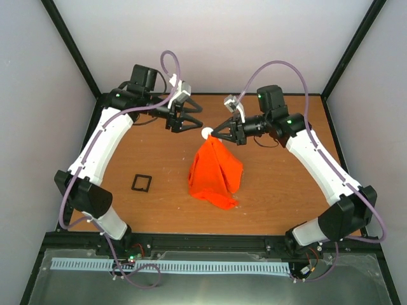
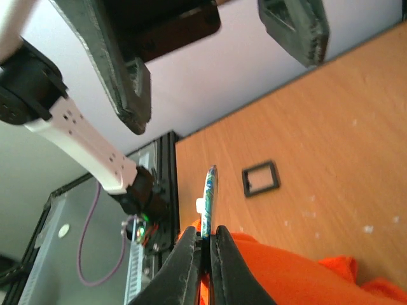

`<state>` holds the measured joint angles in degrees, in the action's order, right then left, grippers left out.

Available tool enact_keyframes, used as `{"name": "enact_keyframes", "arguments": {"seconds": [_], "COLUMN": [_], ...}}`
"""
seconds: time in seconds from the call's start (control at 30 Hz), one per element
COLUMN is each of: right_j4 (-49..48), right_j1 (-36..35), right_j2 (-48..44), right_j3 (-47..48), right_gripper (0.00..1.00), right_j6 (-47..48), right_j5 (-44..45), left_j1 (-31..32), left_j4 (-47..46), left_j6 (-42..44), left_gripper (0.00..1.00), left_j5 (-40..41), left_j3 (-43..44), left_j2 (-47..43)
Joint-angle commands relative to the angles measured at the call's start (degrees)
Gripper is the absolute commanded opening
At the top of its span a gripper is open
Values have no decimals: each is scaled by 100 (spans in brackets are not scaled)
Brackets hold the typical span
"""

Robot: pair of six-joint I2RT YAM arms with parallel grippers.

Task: Remove the brooch from the garment

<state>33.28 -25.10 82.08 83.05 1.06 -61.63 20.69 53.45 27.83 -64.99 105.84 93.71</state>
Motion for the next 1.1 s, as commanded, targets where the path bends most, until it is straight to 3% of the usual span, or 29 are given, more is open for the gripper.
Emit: {"name": "enact_keyframes", "arguments": {"seconds": [0.0, 0.43, 0.6, 0.73, 0.83, 1.07], "right_j4": [1499, 2016, 2032, 2064, 2062, 2038], "right_j1": [-102, -514, -613, -653, -662, -663], "right_j2": [209, 659, 817, 903, 932, 893], "right_j3": [380, 904, 1071, 1154, 1175, 1188], "right_gripper": [3, 3, 3, 3, 3, 3], "right_j6": [1123, 1426, 1392, 1402, 1396, 1404], "right_j5": [135, 755, 848, 933, 973, 1032], "left_j1": [-29, -4, -4, -3, 5, 23], "left_j4": [1519, 1455, 1677, 1782, 1796, 1900], "left_j6": [1681, 1934, 2097, 2179, 2222, 2324], "left_gripper": [69, 78, 65, 45, 36, 32], "left_j5": [588, 398, 351, 388, 340, 396], "left_j3": [41, -782, -829, -779, -837, -984], "left_j2": [115, -42, 62, 136, 124, 158]}}
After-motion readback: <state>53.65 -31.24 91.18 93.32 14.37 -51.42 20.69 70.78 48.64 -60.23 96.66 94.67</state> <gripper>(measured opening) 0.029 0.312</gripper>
